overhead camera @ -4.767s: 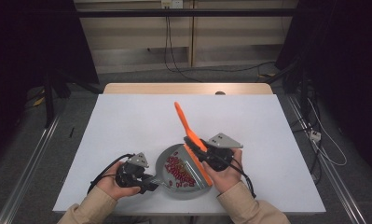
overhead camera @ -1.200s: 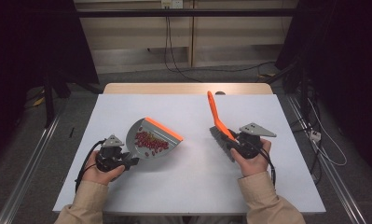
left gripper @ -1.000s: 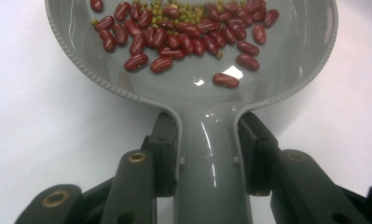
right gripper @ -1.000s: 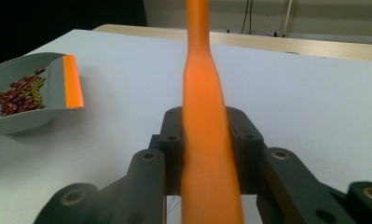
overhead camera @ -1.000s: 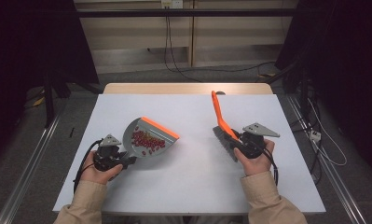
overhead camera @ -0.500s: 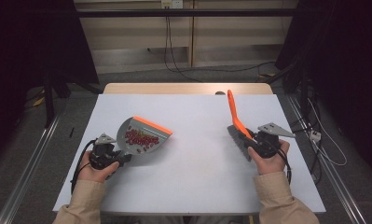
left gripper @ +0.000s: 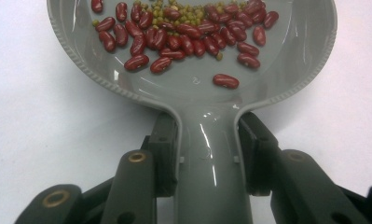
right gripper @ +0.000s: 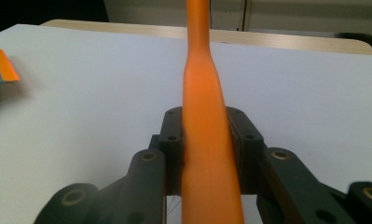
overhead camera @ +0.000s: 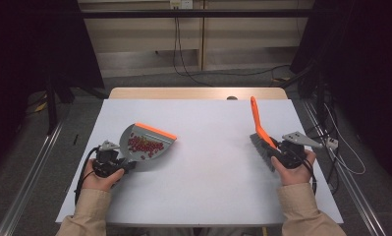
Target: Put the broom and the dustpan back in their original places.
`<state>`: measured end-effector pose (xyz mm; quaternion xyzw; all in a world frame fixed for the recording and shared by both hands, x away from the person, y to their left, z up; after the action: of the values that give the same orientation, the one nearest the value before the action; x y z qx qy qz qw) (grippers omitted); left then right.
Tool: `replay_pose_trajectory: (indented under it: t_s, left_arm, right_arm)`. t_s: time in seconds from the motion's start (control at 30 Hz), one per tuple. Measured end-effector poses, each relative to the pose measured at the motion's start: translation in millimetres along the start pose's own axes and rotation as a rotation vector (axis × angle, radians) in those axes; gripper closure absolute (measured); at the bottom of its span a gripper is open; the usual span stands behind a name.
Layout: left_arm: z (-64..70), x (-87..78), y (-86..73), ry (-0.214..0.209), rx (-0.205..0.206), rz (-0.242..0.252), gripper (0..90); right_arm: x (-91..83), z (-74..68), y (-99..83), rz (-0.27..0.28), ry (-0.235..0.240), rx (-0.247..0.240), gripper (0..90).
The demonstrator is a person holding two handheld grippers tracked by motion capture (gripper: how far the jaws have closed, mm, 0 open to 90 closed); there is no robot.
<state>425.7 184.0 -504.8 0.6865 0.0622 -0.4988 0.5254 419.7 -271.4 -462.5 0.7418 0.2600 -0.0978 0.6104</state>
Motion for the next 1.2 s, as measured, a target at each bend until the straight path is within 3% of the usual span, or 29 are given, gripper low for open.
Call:
replay_pose_trajectory:
  t_s: [0.3, 0.7, 0.97, 1.2]
  left_arm:
    - [-6.8, 4.9, -3.9, 0.058, -0.022, -0.015, 63.2]
    - [-5.6, 10.9, -2.5, 0.08, -0.038, 0.003, 62.5]
    - [16.2, 13.8, 0.1, 0.001, -0.052, 0.031, 54.0]
    - [43.7, 18.8, 4.7, -0.062, -0.024, 0.036, 41.5]
  right_arm:
    - [1.2, 11.6, -4.1, -0.005, -0.052, -0.022, 71.0]
    - [8.0, 27.9, -16.2, -0.043, -0.146, -0.069, 70.9]
    - [11.3, 17.1, -19.0, -0.041, -0.137, -0.078, 70.4]
    - [12.7, 11.1, -20.1, -0.038, -0.116, -0.053, 69.4]
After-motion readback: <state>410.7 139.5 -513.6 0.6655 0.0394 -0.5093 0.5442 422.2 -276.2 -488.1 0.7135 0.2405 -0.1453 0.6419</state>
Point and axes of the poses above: each handheld gripper's, and its own axes: x roughly forward along the jaws, y roughly out of its top, z roughly to its right, the point moved 10 cm from there along x, roughly forward along the jaws, and after that the axes turned 9 degrees about x, right-handed, at the moved point
